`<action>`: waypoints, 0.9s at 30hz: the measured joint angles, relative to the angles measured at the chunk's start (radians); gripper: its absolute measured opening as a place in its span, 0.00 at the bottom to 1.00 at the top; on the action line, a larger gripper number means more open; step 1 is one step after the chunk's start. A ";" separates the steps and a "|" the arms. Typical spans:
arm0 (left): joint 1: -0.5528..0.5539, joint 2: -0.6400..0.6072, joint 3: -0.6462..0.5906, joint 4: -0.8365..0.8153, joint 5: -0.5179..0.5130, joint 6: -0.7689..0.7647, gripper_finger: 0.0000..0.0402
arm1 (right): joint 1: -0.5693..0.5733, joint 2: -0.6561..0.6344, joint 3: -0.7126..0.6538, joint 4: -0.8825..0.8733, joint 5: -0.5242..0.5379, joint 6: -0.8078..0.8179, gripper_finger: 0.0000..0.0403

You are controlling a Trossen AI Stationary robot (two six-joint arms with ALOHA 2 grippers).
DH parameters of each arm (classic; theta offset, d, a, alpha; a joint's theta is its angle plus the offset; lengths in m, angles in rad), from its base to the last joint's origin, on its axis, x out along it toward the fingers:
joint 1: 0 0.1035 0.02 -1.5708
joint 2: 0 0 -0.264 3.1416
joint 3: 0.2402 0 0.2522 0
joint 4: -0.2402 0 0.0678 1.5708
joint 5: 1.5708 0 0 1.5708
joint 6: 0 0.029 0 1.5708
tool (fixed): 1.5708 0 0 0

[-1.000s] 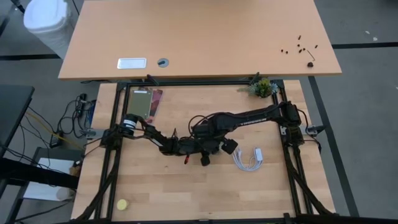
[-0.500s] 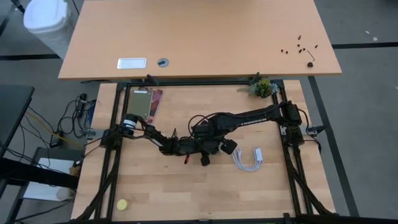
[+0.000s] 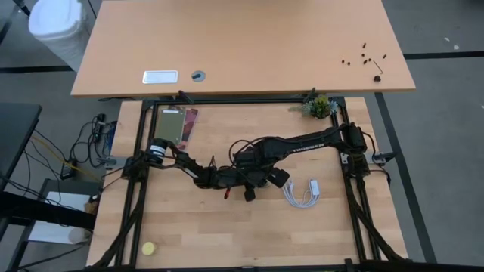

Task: Screw lightbulb
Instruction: Insert the white lightbulb into the desk lamp

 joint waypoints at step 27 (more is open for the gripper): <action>0.000 0.000 0.000 0.001 0.005 0.002 0.46 | 0.004 0.002 -0.002 0.008 -0.020 0.706 0.66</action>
